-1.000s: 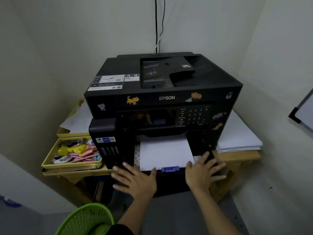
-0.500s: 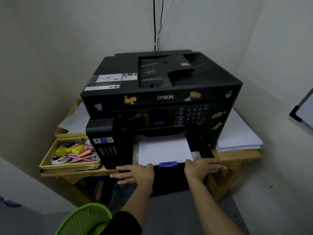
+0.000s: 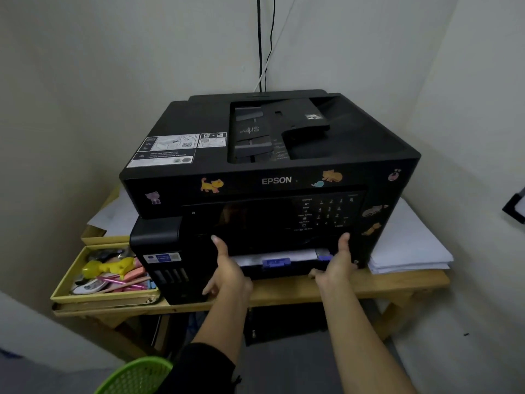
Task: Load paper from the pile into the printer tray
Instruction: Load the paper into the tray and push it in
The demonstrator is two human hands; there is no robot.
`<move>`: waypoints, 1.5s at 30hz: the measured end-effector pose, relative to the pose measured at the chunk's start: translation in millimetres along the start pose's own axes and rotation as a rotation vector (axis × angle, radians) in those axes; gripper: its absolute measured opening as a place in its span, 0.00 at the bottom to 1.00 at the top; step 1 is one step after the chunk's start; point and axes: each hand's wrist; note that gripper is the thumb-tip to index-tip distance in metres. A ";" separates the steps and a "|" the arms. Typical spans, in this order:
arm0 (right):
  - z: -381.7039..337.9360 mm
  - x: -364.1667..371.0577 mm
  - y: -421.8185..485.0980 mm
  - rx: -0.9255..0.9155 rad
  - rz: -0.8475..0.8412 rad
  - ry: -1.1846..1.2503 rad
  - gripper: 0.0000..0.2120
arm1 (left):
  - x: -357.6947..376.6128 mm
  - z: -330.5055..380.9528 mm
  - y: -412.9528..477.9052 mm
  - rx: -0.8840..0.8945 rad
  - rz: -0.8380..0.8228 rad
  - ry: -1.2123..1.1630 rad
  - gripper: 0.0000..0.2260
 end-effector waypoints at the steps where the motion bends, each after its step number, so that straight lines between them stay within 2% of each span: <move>1: -3.6 2.9 3.2 0.019 -0.036 0.034 0.48 | 5.7 4.1 0.1 -0.012 -0.061 -0.001 0.60; 3: -6.6 8.1 10.4 0.042 -0.063 0.055 0.51 | 14.2 9.8 0.7 -0.029 -0.121 -0.007 0.60; 7: -6.2 15.7 18.5 0.051 -0.031 0.049 0.58 | 21.9 14.0 4.2 -0.075 -0.103 -0.085 0.65; 12: -5.2 21.6 26.0 0.063 0.000 0.028 0.62 | 27.0 13.5 7.1 -0.067 -0.060 -0.159 0.64; 14: -6.8 20.3 25.6 0.038 -0.029 0.038 0.56 | 25.1 11.9 10.3 -0.039 -0.114 -0.150 0.61; 18: -6.1 18.1 24.1 -0.052 -0.189 0.101 0.38 | 20.9 7.8 18.3 0.091 -0.243 -0.091 0.43; 21: -4.2 22.1 24.8 -0.094 -0.228 0.082 0.40 | 28.1 6.9 19.2 0.116 -0.231 -0.121 0.38; 23: -0.9 21.7 32.7 -0.109 -0.231 0.097 0.36 | 32.5 4.9 20.9 0.120 -0.228 -0.143 0.34; 26: 0.5 18.7 39.9 -0.118 -0.224 0.135 0.29 | 34.6 2.6 20.9 0.113 -0.229 -0.152 0.34; 31: -4.2 20.4 34.7 -0.078 -0.252 0.115 0.28 | 32.9 3.0 16.6 0.120 -0.233 -0.108 0.39; 35: -11.7 16.4 24.9 -0.029 -0.325 0.125 0.38 | 27.2 4.7 13.4 0.121 -0.286 -0.019 0.44; 37: -12.5 8.0 25.7 0.001 -0.348 0.083 0.39 | 22.6 4.2 13.2 0.094 -0.307 0.036 0.49; 39: -12.8 -2.5 25.7 -0.002 -0.331 0.006 0.41 | 16.2 -0.7 15.9 0.068 -0.202 0.172 0.53; 41: -14.7 -14.1 22.9 -0.019 -0.270 -0.090 0.42 | 9.4 -15.6 17.5 0.082 -0.074 0.407 0.49; 43: -16.2 -26.9 21.8 -0.048 -0.195 -0.174 0.40 | 5.5 -39.1 14.8 0.056 -0.027 0.543 0.43; 45: -17.2 -40.0 21.7 -0.092 -0.147 -0.247 0.37 | 3.3 -66.7 11.1 0.070 0.016 0.759 0.42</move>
Point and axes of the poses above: each hand's wrist, its own y-axis towards the middle knuckle, its own x-axis out of the palm, z = x × y, and after that the axes turned 14 degrees about -x, right-handed
